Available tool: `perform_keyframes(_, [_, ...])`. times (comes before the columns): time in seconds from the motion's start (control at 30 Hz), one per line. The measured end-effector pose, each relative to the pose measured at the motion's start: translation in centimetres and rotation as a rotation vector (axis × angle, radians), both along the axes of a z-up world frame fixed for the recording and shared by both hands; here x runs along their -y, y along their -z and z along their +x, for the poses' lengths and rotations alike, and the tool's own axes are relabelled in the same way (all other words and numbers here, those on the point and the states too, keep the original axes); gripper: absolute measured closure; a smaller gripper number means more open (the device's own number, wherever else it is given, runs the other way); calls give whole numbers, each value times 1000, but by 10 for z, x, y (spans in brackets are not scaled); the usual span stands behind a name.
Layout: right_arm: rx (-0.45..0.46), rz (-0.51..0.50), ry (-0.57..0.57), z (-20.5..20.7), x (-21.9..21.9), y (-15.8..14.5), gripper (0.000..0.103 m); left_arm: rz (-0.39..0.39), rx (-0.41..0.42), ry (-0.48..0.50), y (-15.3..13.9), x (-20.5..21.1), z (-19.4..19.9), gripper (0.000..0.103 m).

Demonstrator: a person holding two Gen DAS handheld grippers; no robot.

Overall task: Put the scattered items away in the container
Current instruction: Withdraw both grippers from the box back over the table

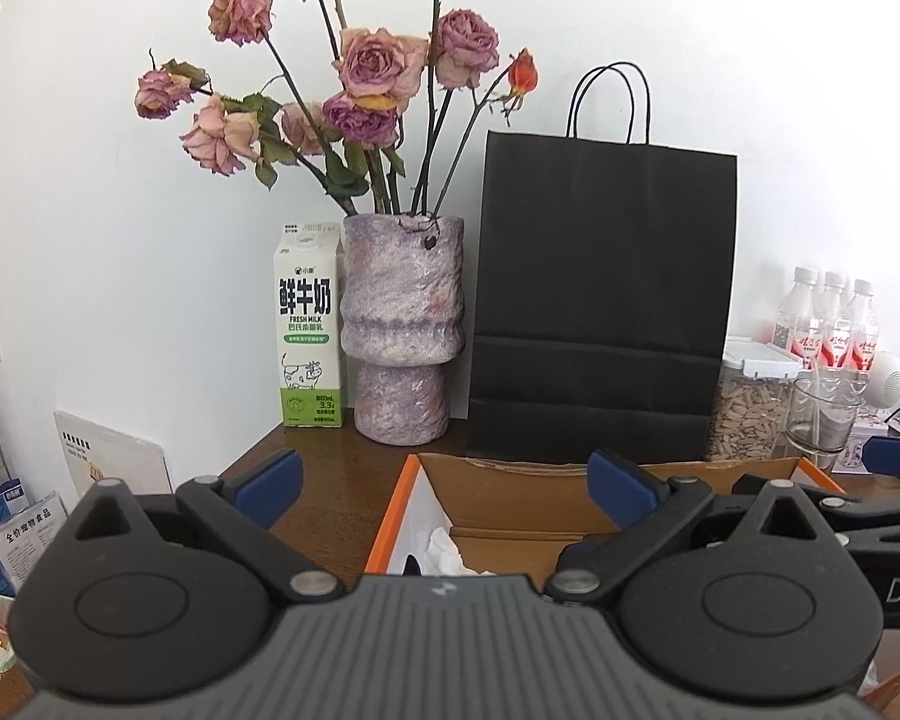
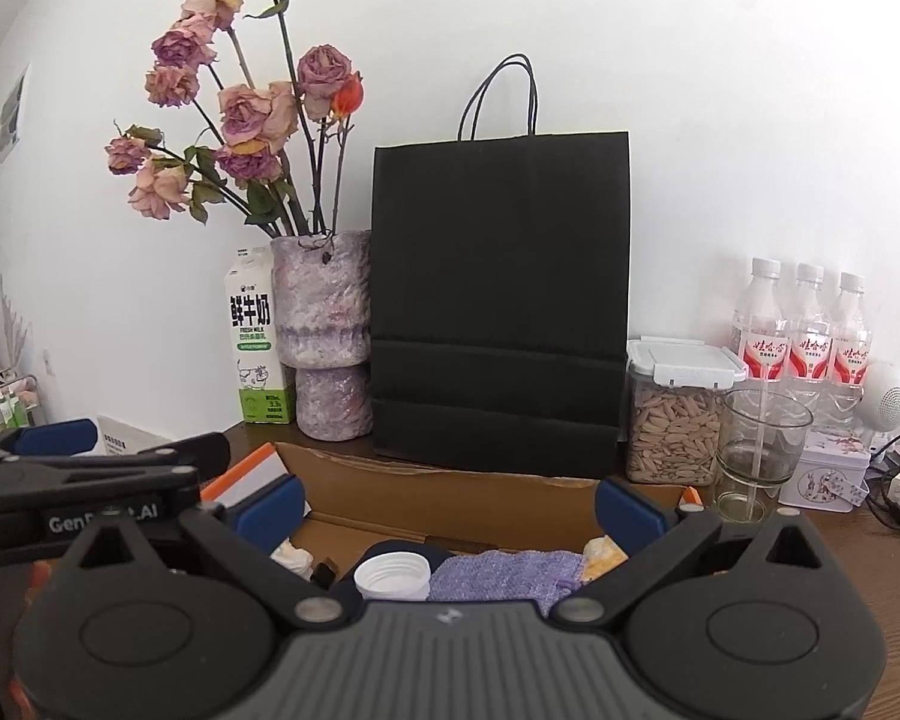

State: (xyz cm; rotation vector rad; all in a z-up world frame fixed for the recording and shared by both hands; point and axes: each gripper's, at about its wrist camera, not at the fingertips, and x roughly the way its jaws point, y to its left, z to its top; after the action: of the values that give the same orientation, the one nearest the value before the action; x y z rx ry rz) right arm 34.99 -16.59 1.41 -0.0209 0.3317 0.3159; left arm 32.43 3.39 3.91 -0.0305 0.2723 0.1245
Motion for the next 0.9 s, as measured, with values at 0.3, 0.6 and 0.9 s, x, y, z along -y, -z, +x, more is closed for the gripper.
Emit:
perform_keyframes(0.3, [24, -17, -2, -35, 9, -10, 0, 20, 31, 3, -8, 10, -34, 0])
perform_keyframes(0.6, [35, -39, 6, -78, 19, -13, 0, 5, 32, 22, -11, 13, -78, 0])
perform_keyframes(0.9, [1, -39, 28, -114, 43, 2, 0, 6, -6, -7, 0, 5, -109, 0])
